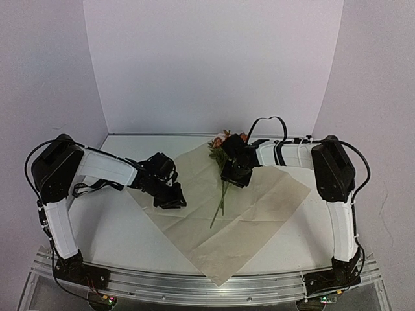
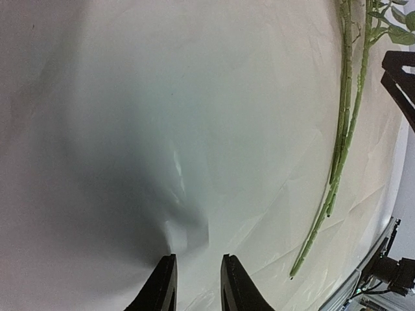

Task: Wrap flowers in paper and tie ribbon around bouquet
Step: Adjust the fake flower on the flattened wrapping paper.

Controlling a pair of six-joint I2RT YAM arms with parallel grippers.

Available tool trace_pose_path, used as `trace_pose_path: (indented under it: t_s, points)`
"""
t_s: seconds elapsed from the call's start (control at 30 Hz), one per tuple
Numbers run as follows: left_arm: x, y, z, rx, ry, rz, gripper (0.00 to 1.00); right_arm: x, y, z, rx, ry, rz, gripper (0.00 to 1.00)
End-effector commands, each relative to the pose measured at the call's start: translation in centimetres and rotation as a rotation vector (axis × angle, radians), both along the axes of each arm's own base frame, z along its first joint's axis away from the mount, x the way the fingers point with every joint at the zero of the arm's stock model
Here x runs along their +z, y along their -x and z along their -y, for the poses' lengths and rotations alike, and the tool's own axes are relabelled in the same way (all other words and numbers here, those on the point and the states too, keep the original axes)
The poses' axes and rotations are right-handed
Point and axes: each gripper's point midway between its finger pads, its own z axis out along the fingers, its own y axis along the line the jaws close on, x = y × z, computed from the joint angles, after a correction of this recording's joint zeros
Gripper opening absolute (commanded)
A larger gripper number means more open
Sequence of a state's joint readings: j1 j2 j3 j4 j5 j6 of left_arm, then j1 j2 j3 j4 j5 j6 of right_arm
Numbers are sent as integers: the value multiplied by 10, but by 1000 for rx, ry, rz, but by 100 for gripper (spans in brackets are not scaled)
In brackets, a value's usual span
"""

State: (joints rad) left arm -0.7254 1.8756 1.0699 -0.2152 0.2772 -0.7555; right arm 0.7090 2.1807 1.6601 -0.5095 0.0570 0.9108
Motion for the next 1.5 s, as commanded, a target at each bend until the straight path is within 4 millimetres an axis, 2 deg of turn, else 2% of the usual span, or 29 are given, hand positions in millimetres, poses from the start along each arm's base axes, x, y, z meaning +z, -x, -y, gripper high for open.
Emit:
trace_pose_path:
  t_s: [0.0, 0.27, 0.4, 0.5, 0.57, 0.87, 0.93, 1.03, 1.1, 1.33, 1.47]
  points:
    - [16, 0, -3, -5, 25, 55, 26, -3, -14, 3, -58, 30, 23, 39]
    - [6, 11, -16, 1, -12, 31, 25, -18, -16, 9, -94, 61, 12, 30]
    - [1, 17, -23, 11, -28, 18, 25, -18, -15, 9, -97, 59, 11, 16]
    - [-1, 20, -27, 21, -35, 11, 25, -9, -13, 12, -99, 57, 20, 4]
    - [-3, 22, -30, 26, -42, 8, 25, -2, -10, 13, -94, 49, 26, 0]
    - [-14, 30, -49, 58, -78, -18, 24, 42, 3, 9, -68, 3, 82, 0]
    - [-15, 31, -51, 62, -75, -23, 24, 44, 1, 10, -62, 11, 92, 6]
    - [-14, 31, -53, 65, -74, -20, 24, 39, -3, 6, -52, 18, 90, 29]
    - [-15, 32, -54, 68, -75, -20, 23, 31, -6, 2, -51, 18, 80, 37]
    - [-12, 32, -56, 74, -66, -19, 23, 8, -16, 8, -90, 54, 67, 42]
    - [-14, 32, -57, 78, -69, -22, 23, -6, -24, 8, -106, 63, 54, 36]
